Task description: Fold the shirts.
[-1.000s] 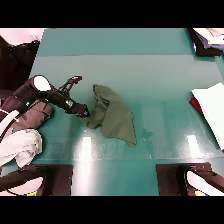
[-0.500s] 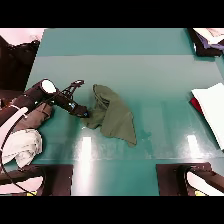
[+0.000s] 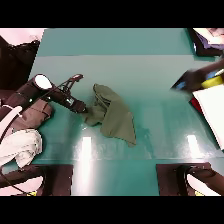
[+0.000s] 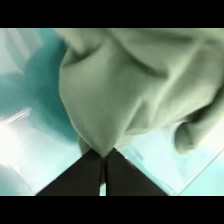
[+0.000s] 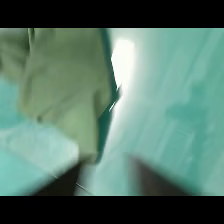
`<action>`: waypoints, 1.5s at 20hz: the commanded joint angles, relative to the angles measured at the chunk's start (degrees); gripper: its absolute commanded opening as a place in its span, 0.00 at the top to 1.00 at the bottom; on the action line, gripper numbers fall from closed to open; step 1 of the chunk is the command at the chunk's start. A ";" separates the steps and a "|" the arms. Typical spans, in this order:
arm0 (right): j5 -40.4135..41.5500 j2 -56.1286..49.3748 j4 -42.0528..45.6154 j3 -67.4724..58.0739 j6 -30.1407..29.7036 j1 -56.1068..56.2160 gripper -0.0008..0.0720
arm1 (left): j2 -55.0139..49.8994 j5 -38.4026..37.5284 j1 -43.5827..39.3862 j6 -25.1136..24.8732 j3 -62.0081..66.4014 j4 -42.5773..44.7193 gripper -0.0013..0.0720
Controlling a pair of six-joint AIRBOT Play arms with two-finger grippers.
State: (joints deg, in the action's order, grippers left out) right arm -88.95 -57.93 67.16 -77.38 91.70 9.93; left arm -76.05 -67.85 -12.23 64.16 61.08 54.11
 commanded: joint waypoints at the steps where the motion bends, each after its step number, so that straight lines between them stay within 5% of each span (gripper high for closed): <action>1: 16.24 3.10 -6.05 24.20 0.42 6.19 0.09 | 3.30 -0.35 0.09 -0.09 1.42 -0.04 0.95; 6: 36.52 -1.14 -17.25 41.66 0.37 14.71 0.09 | 3.43 -1.75 0.09 -0.02 1.42 -0.07 0.95; 11: 41.86 -11.91 -18.53 39.41 0.07 21.03 0.16 | 3.43 -2.71 0.09 0.35 1.42 -0.09 0.95; 13: 41.97 -15.08 -18.43 36.85 -0.72 22.16 0.34 | 3.43 -3.61 0.09 0.35 1.42 -0.09 0.95; 15: 41.00 -16.15 -16.15 34.49 -0.76 22.51 0.91 | 3.45 -4.39 0.09 0.35 1.42 -0.07 0.95; 16: 39.82 -15.74 -14.08 33.22 -0.83 22.43 0.97 | 3.52 -4.68 0.09 0.37 1.68 0.50 0.95; 23: 30.67 4.68 -4.13 17.77 -0.63 7.85 0.97 | 5.70 -10.16 0.15 4.90 24.15 16.81 0.95; 30: 16.63 17.40 -4.63 -1.70 -0.66 -16.81 0.97 | 12.50 -10.91 0.13 6.64 47.89 20.04 0.95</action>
State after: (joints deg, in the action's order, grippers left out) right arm -64.79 -45.04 62.30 -71.96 91.05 1.50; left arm -66.08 -78.15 -12.10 69.21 100.44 72.27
